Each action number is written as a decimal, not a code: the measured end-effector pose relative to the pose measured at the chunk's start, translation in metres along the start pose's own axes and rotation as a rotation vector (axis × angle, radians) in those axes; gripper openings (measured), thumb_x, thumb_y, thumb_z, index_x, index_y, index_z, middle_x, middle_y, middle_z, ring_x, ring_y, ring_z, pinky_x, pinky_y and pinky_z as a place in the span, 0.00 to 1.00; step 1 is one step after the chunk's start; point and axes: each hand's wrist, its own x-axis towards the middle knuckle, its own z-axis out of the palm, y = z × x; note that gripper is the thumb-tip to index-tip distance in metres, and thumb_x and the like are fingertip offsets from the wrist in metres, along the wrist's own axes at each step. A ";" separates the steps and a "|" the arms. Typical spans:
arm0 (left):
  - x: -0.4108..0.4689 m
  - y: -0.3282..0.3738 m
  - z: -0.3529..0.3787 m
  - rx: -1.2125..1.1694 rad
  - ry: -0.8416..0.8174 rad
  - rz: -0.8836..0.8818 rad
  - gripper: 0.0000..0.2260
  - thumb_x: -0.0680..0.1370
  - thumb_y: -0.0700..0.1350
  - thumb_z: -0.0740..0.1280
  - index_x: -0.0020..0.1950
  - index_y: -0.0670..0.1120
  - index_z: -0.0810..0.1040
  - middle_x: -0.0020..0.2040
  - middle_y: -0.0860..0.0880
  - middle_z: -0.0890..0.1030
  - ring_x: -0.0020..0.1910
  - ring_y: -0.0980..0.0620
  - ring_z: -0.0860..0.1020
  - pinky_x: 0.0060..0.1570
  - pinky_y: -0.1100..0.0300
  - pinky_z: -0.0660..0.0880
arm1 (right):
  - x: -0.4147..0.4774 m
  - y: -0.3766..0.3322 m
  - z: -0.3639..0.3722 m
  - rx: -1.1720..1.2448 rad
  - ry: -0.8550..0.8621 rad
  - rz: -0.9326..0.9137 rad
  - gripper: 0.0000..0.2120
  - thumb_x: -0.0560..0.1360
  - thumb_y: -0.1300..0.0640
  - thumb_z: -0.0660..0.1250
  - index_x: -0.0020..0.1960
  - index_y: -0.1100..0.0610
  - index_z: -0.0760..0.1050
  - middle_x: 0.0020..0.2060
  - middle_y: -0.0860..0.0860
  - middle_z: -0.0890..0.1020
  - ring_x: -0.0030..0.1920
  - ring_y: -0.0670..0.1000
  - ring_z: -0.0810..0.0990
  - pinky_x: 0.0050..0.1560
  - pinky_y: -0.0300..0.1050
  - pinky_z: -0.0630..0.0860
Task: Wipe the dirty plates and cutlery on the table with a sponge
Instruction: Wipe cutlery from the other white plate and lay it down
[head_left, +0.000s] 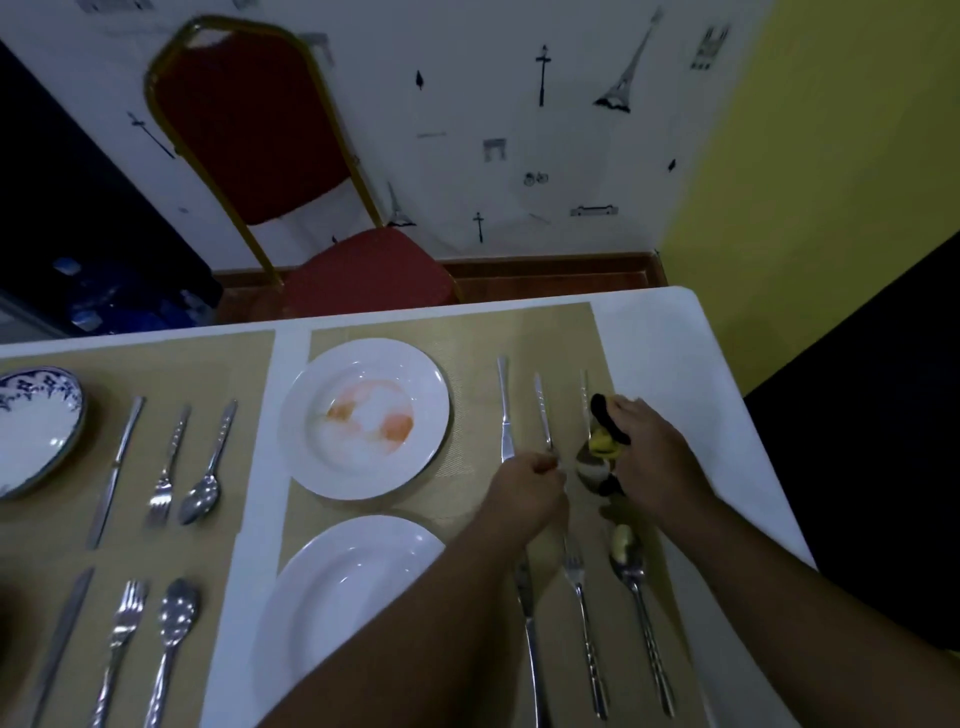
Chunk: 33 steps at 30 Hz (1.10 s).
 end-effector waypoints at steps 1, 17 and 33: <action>0.002 0.001 0.003 -0.050 -0.009 -0.025 0.14 0.80 0.44 0.65 0.62 0.44 0.82 0.55 0.49 0.83 0.52 0.52 0.80 0.47 0.63 0.74 | -0.002 0.004 0.000 -0.011 -0.011 0.023 0.31 0.70 0.75 0.57 0.72 0.61 0.63 0.71 0.57 0.65 0.73 0.57 0.58 0.71 0.46 0.56; 0.009 0.012 0.041 -0.031 0.034 0.003 0.11 0.77 0.41 0.63 0.54 0.43 0.84 0.42 0.50 0.82 0.41 0.52 0.79 0.40 0.62 0.76 | -0.010 0.041 0.000 0.085 -0.139 0.054 0.32 0.68 0.75 0.61 0.71 0.62 0.63 0.71 0.57 0.65 0.73 0.56 0.59 0.71 0.43 0.54; 0.027 -0.026 0.020 0.924 0.145 0.470 0.22 0.78 0.52 0.64 0.69 0.42 0.74 0.66 0.42 0.77 0.65 0.44 0.74 0.62 0.49 0.76 | 0.001 0.020 -0.003 0.063 -0.049 -0.085 0.28 0.65 0.74 0.60 0.63 0.59 0.71 0.55 0.56 0.75 0.55 0.55 0.72 0.56 0.50 0.74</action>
